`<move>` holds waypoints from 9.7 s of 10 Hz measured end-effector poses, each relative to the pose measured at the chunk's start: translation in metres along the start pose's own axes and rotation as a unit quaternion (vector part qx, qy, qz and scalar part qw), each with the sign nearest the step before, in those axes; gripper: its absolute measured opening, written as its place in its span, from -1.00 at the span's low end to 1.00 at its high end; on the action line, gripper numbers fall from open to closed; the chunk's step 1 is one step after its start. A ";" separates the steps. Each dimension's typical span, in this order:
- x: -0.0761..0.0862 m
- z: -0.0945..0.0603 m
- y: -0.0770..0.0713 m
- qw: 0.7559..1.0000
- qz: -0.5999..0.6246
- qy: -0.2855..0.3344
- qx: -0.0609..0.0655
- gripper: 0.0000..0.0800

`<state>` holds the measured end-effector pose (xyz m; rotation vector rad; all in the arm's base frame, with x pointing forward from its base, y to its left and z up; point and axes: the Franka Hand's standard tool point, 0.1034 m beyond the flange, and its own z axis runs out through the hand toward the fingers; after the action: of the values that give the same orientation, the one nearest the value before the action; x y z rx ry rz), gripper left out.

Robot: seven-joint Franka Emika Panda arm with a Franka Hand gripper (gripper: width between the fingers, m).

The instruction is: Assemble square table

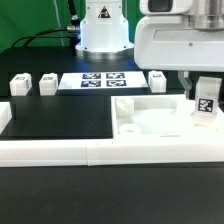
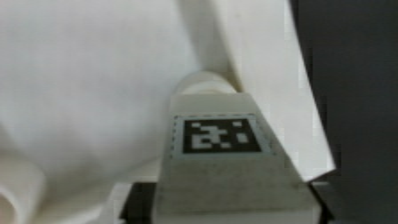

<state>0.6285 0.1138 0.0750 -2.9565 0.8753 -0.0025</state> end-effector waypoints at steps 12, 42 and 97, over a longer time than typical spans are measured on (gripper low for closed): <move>-0.004 0.001 -0.009 0.985 0.169 -0.013 0.026 0.53; 0.003 0.002 -0.011 0.974 -0.225 0.015 0.018 0.62; -0.004 0.009 -0.006 0.992 0.118 0.007 0.042 0.62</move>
Offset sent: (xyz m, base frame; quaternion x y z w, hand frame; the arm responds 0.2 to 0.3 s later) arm 0.0100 0.0121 -0.0069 0.0486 -0.0674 0.3326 0.9394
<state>0.6288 0.1213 0.0663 -2.7613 1.1902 -0.0468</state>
